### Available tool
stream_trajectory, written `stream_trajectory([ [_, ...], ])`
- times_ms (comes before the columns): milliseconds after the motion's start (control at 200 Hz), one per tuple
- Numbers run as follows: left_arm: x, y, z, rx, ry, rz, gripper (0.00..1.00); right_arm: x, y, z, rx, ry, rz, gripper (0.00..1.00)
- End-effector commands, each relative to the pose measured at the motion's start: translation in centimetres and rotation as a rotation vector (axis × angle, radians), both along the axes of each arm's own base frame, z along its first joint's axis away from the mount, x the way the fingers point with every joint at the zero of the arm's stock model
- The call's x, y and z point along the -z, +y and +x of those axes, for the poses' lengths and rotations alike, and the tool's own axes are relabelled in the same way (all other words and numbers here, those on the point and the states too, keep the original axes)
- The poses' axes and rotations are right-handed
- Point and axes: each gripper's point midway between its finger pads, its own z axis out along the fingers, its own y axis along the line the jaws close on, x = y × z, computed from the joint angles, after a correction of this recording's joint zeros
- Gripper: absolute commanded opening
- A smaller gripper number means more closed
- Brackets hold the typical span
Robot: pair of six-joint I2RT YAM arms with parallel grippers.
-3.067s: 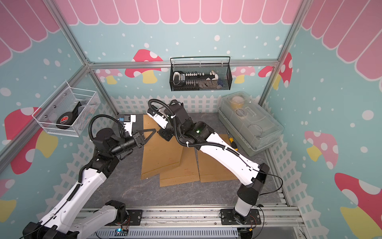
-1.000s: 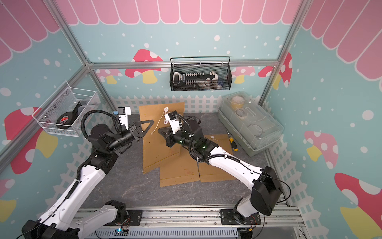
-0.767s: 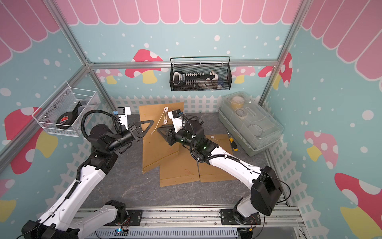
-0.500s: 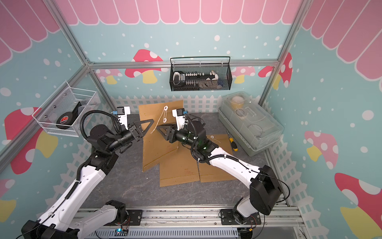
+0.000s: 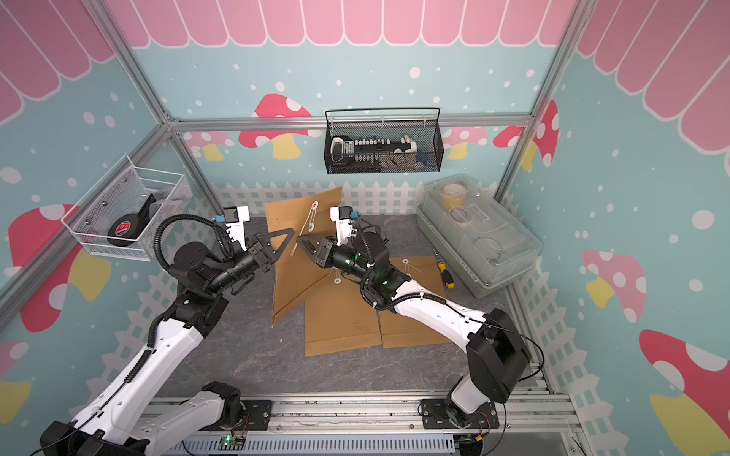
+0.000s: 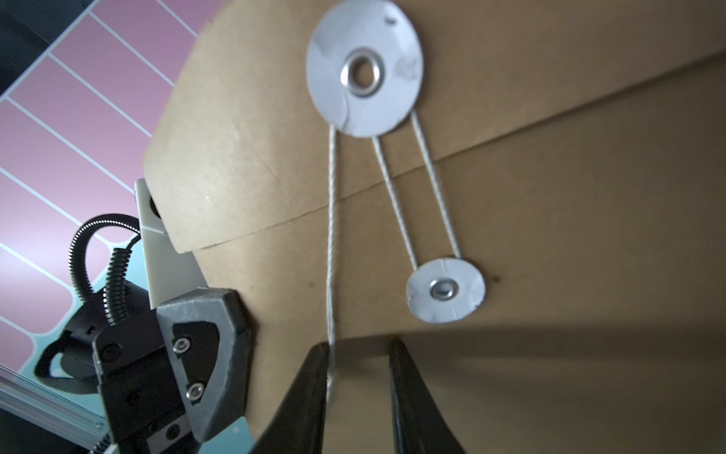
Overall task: Close the mouth of the file bag
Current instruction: Close the file bag.
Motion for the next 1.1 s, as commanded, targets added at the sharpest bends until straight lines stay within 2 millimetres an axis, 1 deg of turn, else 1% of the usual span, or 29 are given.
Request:
stream_trajectory([
  [0, -1.5, -0.4, -1.1, 0.025, -0.080, -0.005, 0.00, -0.1, 1.0, -0.2, -0.014, 0.009, 0.014, 0.22],
  [205, -1.5, -0.5, -1.2, 0.028, -0.075, -0.008, 0.00, -0.3, 1.0, -0.1, 0.001, -0.003, 0.012, 0.21],
  [335, -1.8, -0.5, -1.1, 0.031, -0.076, -0.015, 0.00, 0.1, 1.1, 0.0, 0.008, -0.011, 0.000, 0.20],
  [430, -2.0, -0.5, -1.1, 0.035, -0.075, -0.020, 0.00, 0.1, 1.2, 0.2, 0.015, -0.019, -0.006, 0.15],
  [545, -2.0, -0.6, -1.2, 0.036, -0.072, -0.020, 0.00, 0.3, 1.2, 0.4, 0.027, -0.030, -0.017, 0.07],
  [660, -2.1, -0.4, -1.1, 0.021, -0.067, -0.013, 0.00, 1.1, 1.1, 0.6, 0.039, -0.033, -0.058, 0.00],
  [825, -2.4, -0.2, -1.0, 0.012, -0.061, -0.002, 0.00, 2.2, 0.4, 0.3, 0.054, -0.041, -0.126, 0.00],
  [901, -2.1, 0.0, -0.8, 0.002, -0.053, 0.008, 0.00, 2.5, -0.1, 0.1, 0.069, -0.052, -0.158, 0.00],
  [1091, -2.3, 0.1, -0.7, 0.008, -0.048, -0.003, 0.00, 2.3, -1.3, -0.3, 0.088, -0.087, -0.220, 0.00],
])
